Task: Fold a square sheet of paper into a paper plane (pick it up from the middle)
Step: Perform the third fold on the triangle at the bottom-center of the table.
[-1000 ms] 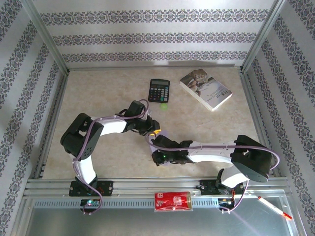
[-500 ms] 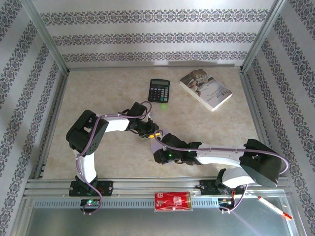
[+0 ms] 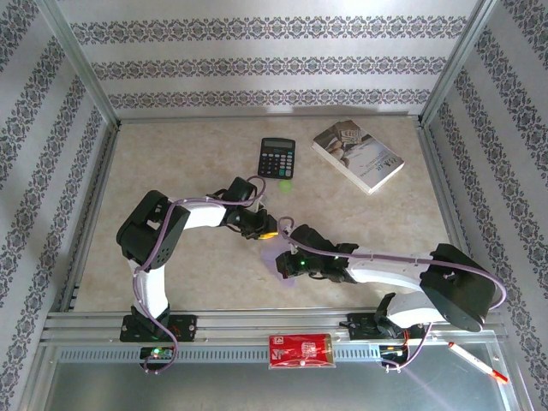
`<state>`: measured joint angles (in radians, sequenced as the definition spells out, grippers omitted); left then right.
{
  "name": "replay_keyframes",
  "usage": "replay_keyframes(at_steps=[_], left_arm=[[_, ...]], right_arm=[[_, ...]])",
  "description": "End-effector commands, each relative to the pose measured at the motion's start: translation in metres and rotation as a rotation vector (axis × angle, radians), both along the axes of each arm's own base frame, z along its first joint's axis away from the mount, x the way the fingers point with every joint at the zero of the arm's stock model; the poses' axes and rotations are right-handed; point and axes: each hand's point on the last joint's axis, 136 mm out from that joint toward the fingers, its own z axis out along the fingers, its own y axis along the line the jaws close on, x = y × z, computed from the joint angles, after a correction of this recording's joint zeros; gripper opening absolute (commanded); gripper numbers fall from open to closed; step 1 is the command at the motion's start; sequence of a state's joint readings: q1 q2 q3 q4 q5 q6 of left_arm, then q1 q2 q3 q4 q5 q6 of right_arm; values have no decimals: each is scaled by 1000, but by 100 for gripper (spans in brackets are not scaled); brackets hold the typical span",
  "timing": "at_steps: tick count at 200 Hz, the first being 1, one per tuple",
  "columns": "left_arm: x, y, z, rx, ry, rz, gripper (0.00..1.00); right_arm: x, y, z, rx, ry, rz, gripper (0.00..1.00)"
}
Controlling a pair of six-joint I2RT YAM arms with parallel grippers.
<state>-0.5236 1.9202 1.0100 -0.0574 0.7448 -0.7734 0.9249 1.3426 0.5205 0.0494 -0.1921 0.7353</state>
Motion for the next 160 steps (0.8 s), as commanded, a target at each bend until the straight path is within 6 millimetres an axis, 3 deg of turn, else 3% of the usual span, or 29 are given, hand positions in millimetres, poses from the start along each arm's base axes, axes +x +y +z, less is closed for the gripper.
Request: replay_keyframes(at_steps=[1, 81, 160], left_arm=[[-12, 13, -29, 104, 54, -15, 23], [-14, 13, -33, 129, 52, -36, 23], [-15, 12, -34, 132, 54, -44, 23]], right_arm=[[2, -6, -3, 26, 44, -20, 1], [21, -23, -14, 2, 105, -55, 3], [29, -19, -20, -29, 110, -26, 4]])
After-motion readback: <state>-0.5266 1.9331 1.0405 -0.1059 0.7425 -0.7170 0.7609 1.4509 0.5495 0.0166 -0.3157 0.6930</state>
